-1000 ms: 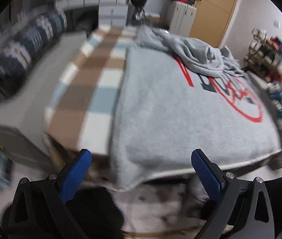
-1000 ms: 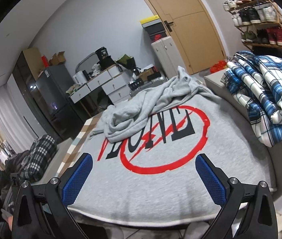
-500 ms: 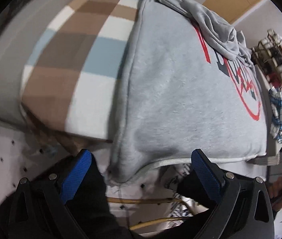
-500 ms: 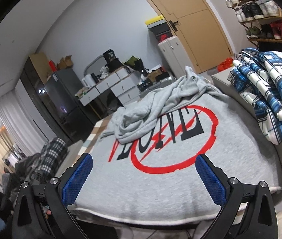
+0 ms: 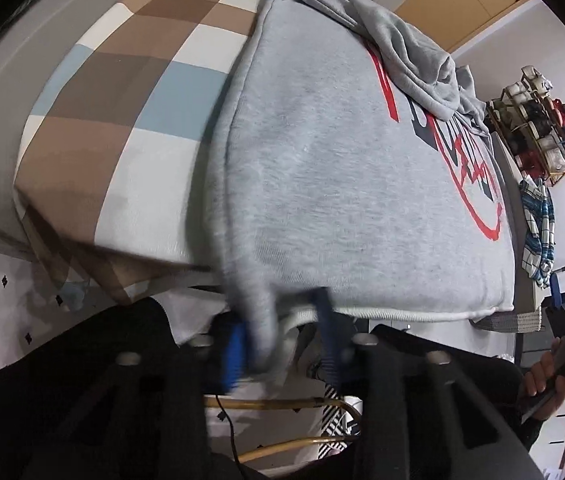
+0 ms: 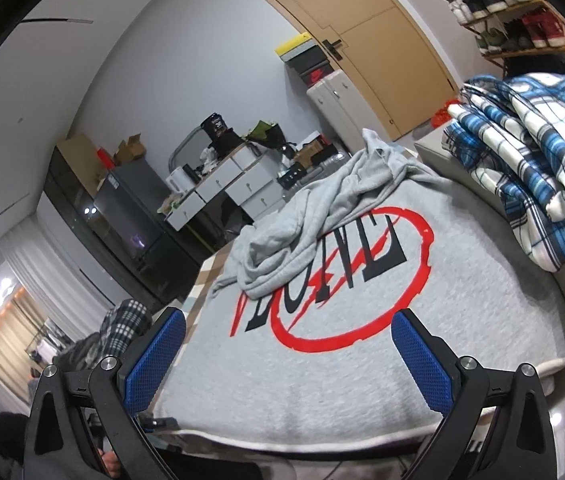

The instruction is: Fold large clothes

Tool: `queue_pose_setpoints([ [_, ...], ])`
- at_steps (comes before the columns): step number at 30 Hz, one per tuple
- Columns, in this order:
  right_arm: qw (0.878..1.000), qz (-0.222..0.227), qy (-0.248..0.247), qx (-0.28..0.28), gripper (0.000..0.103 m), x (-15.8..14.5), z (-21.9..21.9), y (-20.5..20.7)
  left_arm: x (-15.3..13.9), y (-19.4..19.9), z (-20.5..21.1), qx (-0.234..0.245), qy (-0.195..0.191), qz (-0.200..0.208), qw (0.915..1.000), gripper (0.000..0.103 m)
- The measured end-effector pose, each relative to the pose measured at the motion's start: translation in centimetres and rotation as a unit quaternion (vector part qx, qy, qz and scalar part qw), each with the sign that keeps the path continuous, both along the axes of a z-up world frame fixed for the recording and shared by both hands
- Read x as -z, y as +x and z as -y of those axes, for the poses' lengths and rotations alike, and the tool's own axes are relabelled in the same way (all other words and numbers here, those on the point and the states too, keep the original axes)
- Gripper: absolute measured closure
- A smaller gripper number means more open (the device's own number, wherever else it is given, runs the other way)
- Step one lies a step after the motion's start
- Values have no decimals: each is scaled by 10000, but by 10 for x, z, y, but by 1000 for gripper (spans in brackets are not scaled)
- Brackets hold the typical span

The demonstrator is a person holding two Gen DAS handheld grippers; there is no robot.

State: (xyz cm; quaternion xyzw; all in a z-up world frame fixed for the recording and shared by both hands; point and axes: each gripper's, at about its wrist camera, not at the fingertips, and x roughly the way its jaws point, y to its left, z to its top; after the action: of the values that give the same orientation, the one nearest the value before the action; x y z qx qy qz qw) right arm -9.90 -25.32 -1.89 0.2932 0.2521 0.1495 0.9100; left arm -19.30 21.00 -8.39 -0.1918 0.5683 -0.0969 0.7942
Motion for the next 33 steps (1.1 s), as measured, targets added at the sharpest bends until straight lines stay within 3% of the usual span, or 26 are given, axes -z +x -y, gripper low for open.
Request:
queue_pose_setpoints([
  [3, 10000, -88, 22, -15, 0, 2, 0, 2, -12, 4, -6, 102, -414, 224, 9988, 93],
  [4, 10000, -97, -3, -9, 0, 2, -1, 2, -18, 2, -6, 144, -475, 351, 9981, 96],
  [11, 9998, -78, -157, -39, 0, 1, -6, 2, -29, 0, -1, 522, -738, 835, 9924, 96],
  [15, 9997, -101, -211, -70, 0, 1, -9, 4, -24, 7, -2, 515, -965, 785, 9909, 93],
  [18, 9996, -93, -254, -70, 0, 1, -9, 3, -22, 12, 3, 433, -883, 685, 9928, 90],
  [20, 9996, -116, -244, -64, 0, 2, -8, 3, -19, 13, 3, 263, -671, 624, 9954, 69],
  [23, 9997, -145, -198, -55, 0, 3, -7, 4, -19, 12, -3, 122, -734, 665, 9950, 53],
  [29, 9998, -142, -163, -38, 0, 3, -4, 2, -21, 13, 2, 196, -526, 781, 9954, 50],
  [33, 9998, -142, 106, -39, 0, 4, 3, 1, -22, 13, 17, 495, -12, 942, 9943, 47],
])
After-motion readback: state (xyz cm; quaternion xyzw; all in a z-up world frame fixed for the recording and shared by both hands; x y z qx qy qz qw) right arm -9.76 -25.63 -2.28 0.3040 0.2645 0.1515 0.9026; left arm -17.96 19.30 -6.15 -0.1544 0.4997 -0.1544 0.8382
